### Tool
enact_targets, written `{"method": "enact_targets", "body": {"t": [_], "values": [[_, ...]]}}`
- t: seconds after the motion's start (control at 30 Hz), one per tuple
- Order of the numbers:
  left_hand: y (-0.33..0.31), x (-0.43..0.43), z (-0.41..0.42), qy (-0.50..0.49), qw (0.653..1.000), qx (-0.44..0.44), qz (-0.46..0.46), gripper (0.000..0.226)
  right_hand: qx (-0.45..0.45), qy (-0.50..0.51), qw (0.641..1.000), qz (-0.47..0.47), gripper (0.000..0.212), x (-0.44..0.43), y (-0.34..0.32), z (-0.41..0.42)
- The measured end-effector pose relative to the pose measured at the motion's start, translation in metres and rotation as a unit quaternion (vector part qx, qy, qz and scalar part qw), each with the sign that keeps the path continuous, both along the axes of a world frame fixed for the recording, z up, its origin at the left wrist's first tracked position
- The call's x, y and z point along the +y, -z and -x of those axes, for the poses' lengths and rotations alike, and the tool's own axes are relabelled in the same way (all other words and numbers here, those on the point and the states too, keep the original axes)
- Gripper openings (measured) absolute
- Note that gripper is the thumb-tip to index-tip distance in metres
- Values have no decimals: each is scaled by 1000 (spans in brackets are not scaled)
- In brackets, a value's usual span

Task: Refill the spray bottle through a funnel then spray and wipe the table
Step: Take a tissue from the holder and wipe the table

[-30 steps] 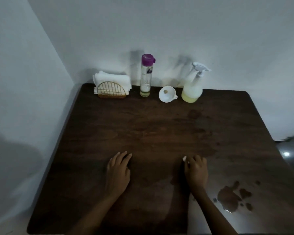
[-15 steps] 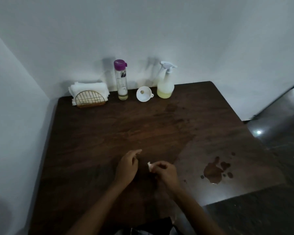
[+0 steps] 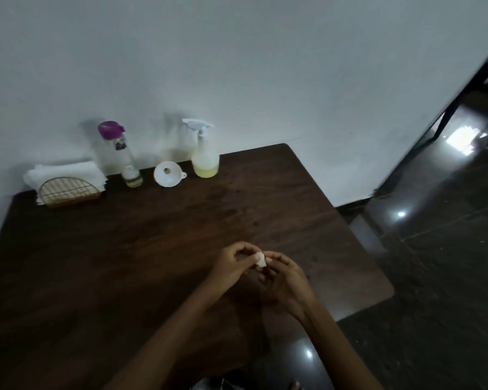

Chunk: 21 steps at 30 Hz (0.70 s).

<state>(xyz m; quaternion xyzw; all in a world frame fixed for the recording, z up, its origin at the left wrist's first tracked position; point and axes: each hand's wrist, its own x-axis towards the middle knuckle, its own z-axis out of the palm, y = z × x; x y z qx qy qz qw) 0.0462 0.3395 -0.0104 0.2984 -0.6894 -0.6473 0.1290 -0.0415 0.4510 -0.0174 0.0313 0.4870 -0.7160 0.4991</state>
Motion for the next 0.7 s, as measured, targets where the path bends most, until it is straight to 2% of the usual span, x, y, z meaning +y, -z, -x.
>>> {"method": "enact_targets", "body": {"t": [0.17, 0.3, 0.4, 0.57, 0.7], "values": [[6, 53, 79, -24, 999, -23, 8, 24, 25, -5, 1000, -14, 20, 55, -4, 82], [11, 84, 132, -42, 999, -27, -19, 16, 66, -20, 997, -39, 14, 82, -3, 133], [18, 94, 166, -45, 997, -34, -45, 12, 48, 0, 998, -46, 15, 88, 3, 164], [30, 90, 223, -52, 992, -53, -99, 20, 14, 28, 998, -56, 16, 85, 14, 223], [35, 83, 275, -32, 993, -57, -99, 18, 49, 42, 993, -94, 11, 74, 22, 275]]}}
